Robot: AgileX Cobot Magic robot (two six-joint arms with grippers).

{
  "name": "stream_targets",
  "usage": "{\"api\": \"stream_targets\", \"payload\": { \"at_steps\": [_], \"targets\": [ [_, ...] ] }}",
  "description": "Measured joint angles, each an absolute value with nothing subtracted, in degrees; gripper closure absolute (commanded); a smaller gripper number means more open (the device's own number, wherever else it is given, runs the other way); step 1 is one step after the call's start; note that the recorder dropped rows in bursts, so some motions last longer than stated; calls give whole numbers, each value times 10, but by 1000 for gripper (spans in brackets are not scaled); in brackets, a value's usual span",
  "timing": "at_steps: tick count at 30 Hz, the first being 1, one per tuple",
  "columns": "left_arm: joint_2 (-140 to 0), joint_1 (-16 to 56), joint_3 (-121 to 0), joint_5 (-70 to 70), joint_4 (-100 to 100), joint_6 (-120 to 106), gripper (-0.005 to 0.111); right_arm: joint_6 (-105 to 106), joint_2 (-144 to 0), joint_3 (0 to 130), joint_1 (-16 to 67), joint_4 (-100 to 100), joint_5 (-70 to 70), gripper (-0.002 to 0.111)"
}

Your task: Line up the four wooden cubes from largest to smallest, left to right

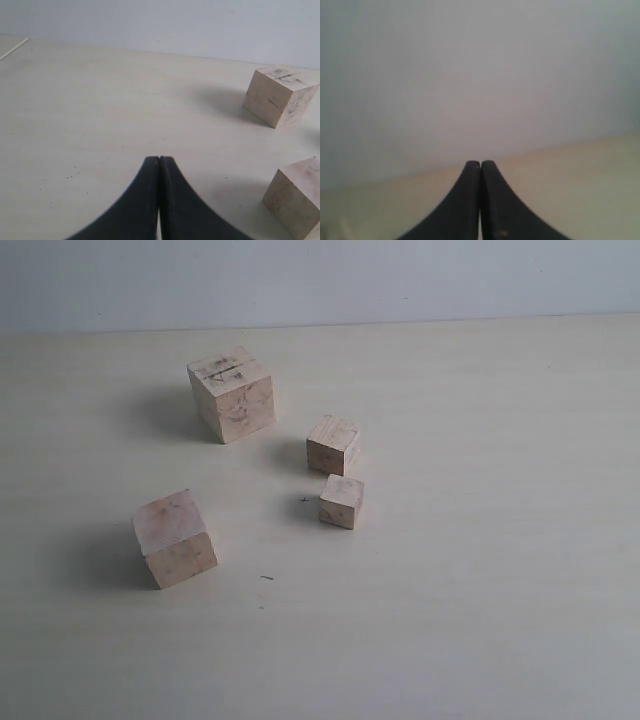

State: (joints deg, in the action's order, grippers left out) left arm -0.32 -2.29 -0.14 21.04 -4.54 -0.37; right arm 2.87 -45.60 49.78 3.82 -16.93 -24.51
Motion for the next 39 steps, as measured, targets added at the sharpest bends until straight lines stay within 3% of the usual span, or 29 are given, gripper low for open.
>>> {"api": "stream_targets", "payload": {
  "at_steps": [8,18,22,28,35,38,39],
  "targets": [
    [-3,-23,-1,210,-45,0,107,114,-737,596,117,-350,-512,108],
    [-3,-23,-1,210,-45,0,107,151,-899,601,119,-468,-453,108],
    [-3,-23,-1,210,-45,0,107,270,-937,601,120,-582,-453,106],
    [-3,-23,-1,210,-45,-4,107,458,-974,637,172,-709,-447,78],
    [-3,-23,-1,210,-45,-4,107,461,-1018,762,295,-597,-390,52],
    [-3,-23,-1,210,-45,-4,107,428,-1052,829,348,-487,-364,26],
    [-3,-23,-1,210,-45,0,107,424,-1072,861,366,-454,-362,22]
  ]
}}
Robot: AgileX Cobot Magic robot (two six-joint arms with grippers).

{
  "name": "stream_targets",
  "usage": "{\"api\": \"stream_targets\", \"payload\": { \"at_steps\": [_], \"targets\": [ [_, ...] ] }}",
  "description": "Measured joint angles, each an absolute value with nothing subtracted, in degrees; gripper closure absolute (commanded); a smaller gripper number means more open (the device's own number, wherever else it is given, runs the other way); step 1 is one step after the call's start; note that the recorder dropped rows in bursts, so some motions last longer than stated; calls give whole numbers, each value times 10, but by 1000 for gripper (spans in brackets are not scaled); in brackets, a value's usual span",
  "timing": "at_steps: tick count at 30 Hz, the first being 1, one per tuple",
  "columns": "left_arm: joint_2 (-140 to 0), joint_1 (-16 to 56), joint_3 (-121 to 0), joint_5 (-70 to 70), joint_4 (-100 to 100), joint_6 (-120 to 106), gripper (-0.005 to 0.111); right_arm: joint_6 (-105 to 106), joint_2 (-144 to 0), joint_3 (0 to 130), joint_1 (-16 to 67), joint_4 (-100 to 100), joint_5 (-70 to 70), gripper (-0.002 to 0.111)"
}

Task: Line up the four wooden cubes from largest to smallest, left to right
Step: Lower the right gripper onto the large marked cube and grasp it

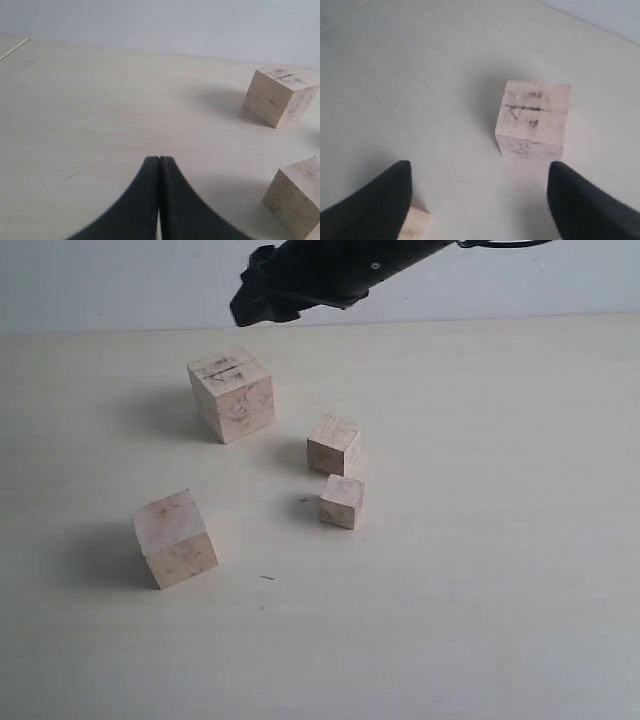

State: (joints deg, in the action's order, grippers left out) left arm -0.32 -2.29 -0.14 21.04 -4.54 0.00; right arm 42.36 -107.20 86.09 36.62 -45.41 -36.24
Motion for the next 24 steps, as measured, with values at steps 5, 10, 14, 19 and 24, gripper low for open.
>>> {"api": "stream_targets", "payload": {
  "at_steps": [5,10,14,19,24],
  "targets": [
    [-3,-23,-1,210,-45,-4,107,408,-1148,935,391,-442,-337,16],
    [-3,-23,-1,210,-45,0,107,406,-1239,1029,398,-450,-345,16],
    [-3,-23,-1,210,-45,-4,107,377,-1283,1100,399,-402,-362,16],
    [-3,-23,-1,210,-45,-4,107,294,-1321,1141,399,-331,-362,16],
    [-3,-23,-1,210,-45,0,107,238,-1347,1171,409,-264,-359,16]
  ]
}}
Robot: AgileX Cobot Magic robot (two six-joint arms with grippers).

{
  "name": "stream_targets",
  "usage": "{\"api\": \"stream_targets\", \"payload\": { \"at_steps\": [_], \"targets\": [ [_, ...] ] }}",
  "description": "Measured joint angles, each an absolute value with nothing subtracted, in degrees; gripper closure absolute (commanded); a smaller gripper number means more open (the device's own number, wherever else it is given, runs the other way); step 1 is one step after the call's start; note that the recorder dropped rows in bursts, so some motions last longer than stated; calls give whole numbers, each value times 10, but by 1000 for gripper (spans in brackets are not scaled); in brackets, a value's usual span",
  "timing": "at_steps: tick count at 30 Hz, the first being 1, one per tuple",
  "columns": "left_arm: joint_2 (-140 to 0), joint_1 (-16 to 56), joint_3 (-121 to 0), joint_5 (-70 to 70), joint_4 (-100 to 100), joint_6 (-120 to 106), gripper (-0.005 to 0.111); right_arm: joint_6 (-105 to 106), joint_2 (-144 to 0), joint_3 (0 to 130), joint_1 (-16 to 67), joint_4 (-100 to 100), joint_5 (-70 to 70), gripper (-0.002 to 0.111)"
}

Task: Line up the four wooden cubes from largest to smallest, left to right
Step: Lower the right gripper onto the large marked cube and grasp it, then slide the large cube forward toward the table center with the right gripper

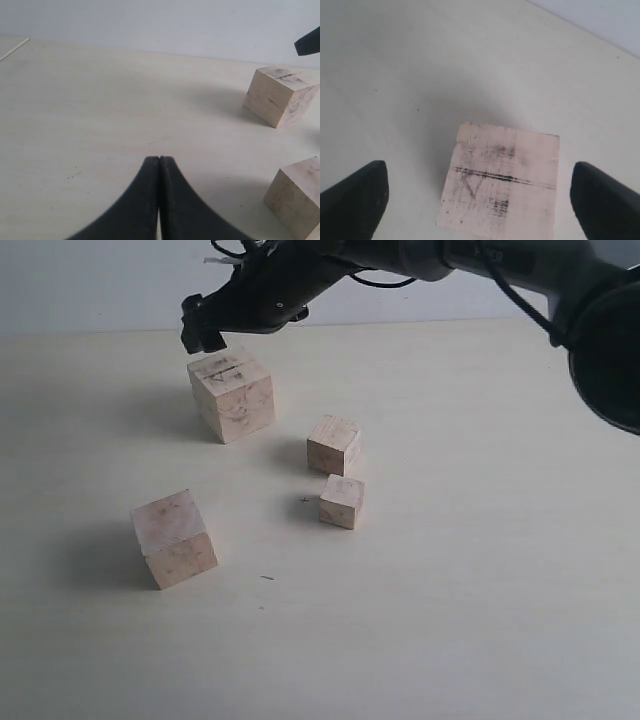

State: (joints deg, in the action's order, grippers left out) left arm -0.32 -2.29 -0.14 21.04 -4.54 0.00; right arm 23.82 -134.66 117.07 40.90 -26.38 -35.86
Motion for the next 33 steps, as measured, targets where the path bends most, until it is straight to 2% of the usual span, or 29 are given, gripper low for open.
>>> {"api": "stream_targets", "payload": {
  "at_steps": [28,33],
  "targets": [
    [-3,-23,-1,210,-45,-4,107,108,-1431,1193,431,-120,-302,16],
    [-3,-23,-1,210,-45,0,107,105,-1441,1193,431,-119,-302,19]
  ]
}}
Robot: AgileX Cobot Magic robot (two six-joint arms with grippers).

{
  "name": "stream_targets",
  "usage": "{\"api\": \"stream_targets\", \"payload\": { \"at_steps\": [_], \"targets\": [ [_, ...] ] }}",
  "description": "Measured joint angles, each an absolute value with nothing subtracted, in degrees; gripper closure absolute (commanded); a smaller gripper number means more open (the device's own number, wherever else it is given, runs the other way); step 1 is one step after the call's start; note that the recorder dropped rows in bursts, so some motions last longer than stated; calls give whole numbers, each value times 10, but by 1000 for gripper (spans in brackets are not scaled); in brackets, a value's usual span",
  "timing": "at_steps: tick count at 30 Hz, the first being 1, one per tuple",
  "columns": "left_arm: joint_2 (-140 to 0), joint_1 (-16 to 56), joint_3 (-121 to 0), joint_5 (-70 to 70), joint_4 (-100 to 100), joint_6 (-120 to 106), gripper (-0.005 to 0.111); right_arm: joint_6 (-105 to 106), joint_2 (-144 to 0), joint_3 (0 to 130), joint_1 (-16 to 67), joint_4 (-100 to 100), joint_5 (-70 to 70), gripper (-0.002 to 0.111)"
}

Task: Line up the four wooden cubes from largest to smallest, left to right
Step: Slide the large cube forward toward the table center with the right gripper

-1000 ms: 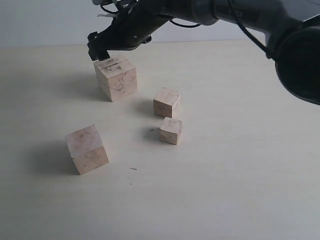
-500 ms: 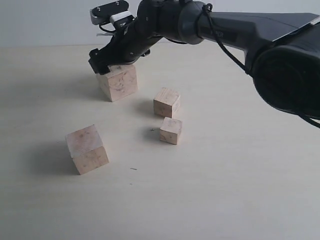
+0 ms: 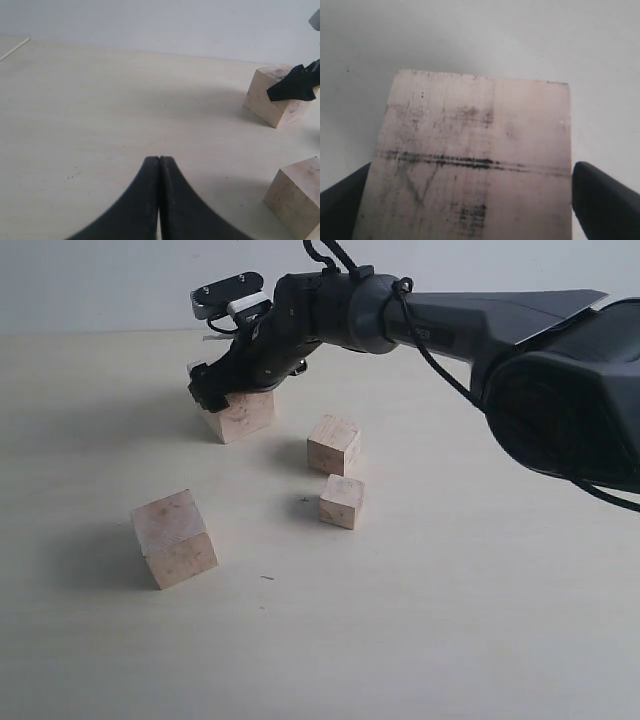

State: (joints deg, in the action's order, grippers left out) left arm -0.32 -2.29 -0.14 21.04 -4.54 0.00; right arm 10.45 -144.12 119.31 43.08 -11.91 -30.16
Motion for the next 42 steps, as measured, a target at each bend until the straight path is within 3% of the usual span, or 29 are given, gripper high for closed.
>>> {"api": "stream_targets", "payload": {
  "at_steps": [4,10,12,21,26,42],
  "targets": [
    [-3,-23,-1,210,-45,0,107,105,-1442,1194,431,-119,-302,41],
    [-3,-23,-1,210,-45,0,107,94,-1439,1194,431,-118,-314,97],
    [-3,-23,-1,210,-45,-4,107,94,-1433,1194,431,-118,-331,108],
    [-3,-23,-1,210,-45,-4,107,297,-1391,1194,430,-179,-429,108],
    [-3,-23,-1,210,-45,-4,107,663,-1381,1194,439,-367,-545,108],
    [-3,-23,-1,210,-45,-4,107,720,-1384,1153,406,-339,-597,108]
  ]
}}
